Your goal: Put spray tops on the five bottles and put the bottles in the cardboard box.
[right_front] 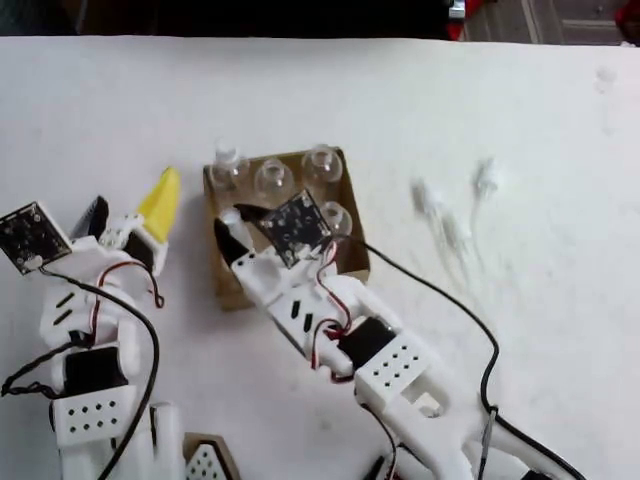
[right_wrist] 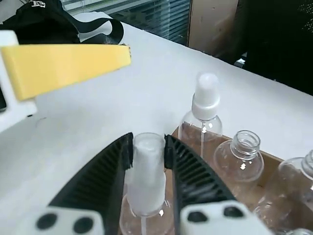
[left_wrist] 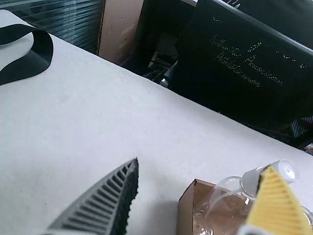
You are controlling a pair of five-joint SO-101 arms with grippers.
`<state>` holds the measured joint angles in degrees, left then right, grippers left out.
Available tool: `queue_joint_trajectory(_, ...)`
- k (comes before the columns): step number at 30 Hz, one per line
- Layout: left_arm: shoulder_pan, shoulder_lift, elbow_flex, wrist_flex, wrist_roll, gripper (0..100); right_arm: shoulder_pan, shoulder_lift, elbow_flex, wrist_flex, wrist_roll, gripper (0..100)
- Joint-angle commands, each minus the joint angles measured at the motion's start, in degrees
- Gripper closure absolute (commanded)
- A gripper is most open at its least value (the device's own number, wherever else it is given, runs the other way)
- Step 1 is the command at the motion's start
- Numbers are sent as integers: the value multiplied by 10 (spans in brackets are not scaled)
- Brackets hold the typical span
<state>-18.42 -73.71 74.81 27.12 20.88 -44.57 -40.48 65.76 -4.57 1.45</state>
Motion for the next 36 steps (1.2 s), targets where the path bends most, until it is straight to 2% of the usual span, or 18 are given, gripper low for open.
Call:
queue_joint_trajectory(1, -7, -7, -7, -17, 6, 643, 3, 6, 52, -118, -4, 981)
queue_joint_trajectory(5, -7, -7, -7, -17, 6, 643, 3, 6, 102, -217, -4, 982)
queue_joint_trajectory(15, -7, -7, -7, -17, 6, 643, 1, 11, 107, -211, -4, 982)
queue_joint_trajectory(25, -7, -7, -6, -17, 6, 643, -7, 124, 74, -217, -3, 982)
queue_joint_trajectory(36, -7, -7, -6, -17, 6, 643, -8, 113, 75, -215, 1, 981)
